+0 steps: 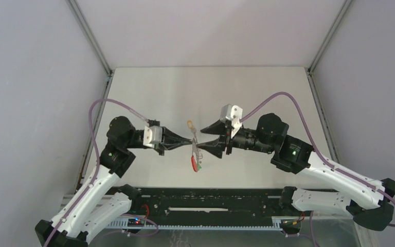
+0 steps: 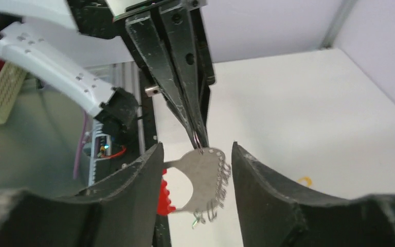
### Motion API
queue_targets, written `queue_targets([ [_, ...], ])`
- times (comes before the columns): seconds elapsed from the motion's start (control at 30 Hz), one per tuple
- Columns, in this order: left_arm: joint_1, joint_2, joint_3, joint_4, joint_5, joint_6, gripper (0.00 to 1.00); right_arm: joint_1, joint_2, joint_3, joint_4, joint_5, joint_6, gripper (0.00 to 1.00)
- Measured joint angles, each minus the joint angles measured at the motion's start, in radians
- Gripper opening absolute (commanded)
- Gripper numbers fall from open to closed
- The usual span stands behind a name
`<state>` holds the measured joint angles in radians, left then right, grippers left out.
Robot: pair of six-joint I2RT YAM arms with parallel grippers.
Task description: Put the keys on the keyring
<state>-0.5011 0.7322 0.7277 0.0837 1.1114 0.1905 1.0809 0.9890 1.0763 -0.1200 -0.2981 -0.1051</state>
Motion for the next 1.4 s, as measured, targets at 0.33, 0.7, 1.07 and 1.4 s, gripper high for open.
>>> queue_targets([
  [0.33, 0.146, 0.087, 0.0, -0.053, 0.001, -0.008, 0.0, -0.294, 0.03, 0.018, -0.036, 0.021, 0.235, 1.0],
  [0.7, 0.291, -0.037, 0.0, -0.308, 0.029, 0.14, 0.0, -0.384, 0.518, 0.032, -0.004, 0.263, 0.389, 0.74],
  [1.07, 0.304, -0.135, -0.041, -0.506, 0.061, 0.312, 0.0, -0.29, 0.99, 0.286, -0.031, 0.409, 0.533, 0.7],
  [1.4, 0.304, -0.168, -0.053, -0.536, 0.092, 0.333, 0.0, -0.238, 1.154, 0.458, -0.101, 0.467, 0.617, 0.62],
])
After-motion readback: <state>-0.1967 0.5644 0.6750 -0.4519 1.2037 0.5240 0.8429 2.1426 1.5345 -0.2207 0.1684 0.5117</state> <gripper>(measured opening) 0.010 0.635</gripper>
